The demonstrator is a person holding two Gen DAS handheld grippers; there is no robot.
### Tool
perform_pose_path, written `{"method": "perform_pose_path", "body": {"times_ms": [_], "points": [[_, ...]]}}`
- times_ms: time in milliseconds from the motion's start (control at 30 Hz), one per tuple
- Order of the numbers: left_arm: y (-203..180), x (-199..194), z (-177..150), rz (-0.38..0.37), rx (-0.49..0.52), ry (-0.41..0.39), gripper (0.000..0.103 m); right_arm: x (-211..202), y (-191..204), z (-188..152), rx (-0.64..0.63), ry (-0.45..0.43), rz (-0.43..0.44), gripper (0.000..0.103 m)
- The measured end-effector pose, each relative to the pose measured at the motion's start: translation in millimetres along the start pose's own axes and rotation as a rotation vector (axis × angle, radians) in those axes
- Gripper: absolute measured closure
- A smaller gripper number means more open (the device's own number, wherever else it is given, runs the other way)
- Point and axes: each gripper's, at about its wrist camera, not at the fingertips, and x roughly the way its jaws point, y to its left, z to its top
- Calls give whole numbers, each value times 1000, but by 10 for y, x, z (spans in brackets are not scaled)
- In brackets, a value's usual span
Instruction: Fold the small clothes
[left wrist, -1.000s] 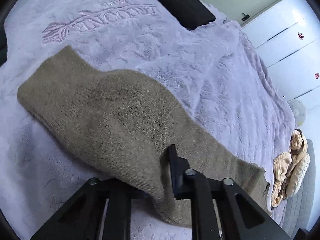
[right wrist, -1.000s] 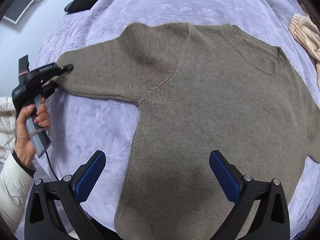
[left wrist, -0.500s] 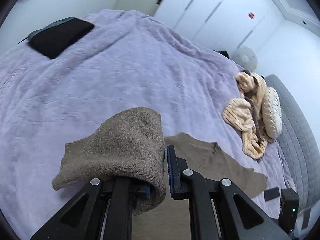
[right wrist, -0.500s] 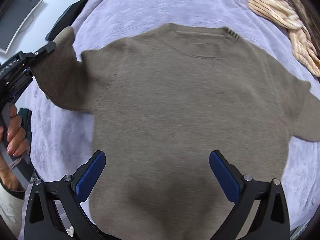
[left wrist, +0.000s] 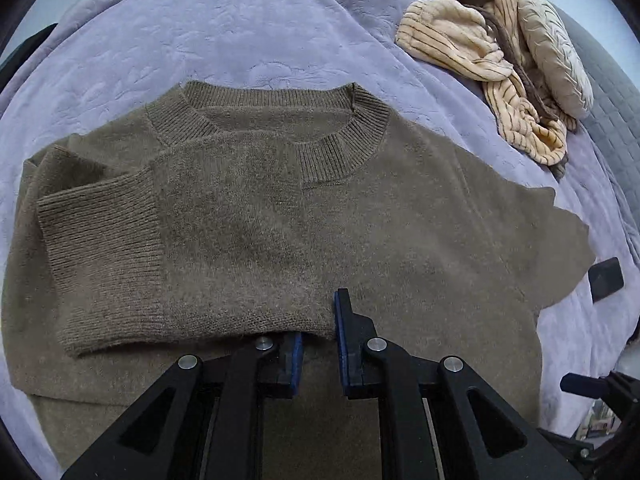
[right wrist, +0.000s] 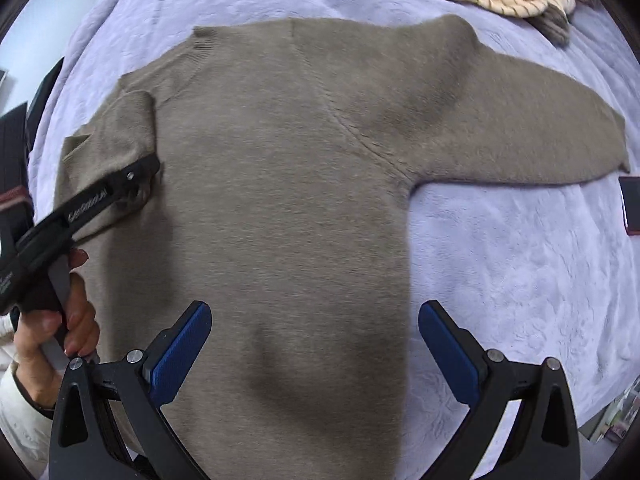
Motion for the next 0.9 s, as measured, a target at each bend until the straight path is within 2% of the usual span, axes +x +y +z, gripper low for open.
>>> {"method": "perform_pose_path", "body": {"times_ms": [67,100,133,167,267,367,467,567,733,767,833,900], "points": [[2,-200,-41,0,12,-13,66,-1,-5,28,3,-12,8,0],[31,-326,-68,8,9,-26,36,-11,14,49,1,-18,10,0],[84,-488,-105,17,-1,-56,21,-29,61,91,-9,-28,13,0],[150,-688,-162,31,-12,-98,20,-48,133,135,-27,-39,14,0],[501,-1008,-281,89,-38,-120,20,-114,557,307,-163,-92,2,0],[884,-1090,-388,225,-117,-120,20,-132,1077,422,-326,-147,-11,0],[1308,-1008,-547,354,-179,-64,20,-62,1675,447,-508,-187,-31,0],[1548,-912,-716,412,-197,-24,20,166,2230,375,-737,-236,-119,0],[1465,-739,-799,433,-135,-13,20,586,2700,227,-1014,-316,-339,2],[1450,-705,-780,430,-140,-14,20,661,2751,210,-1054,-331,-385,7],[1464,-689,-749,424,-175,-23,20,771,2852,206,-1116,-372,-460,29],[1457,-686,-710,430,-207,-39,20,772,2888,295,-1109,-374,-445,93]]}}
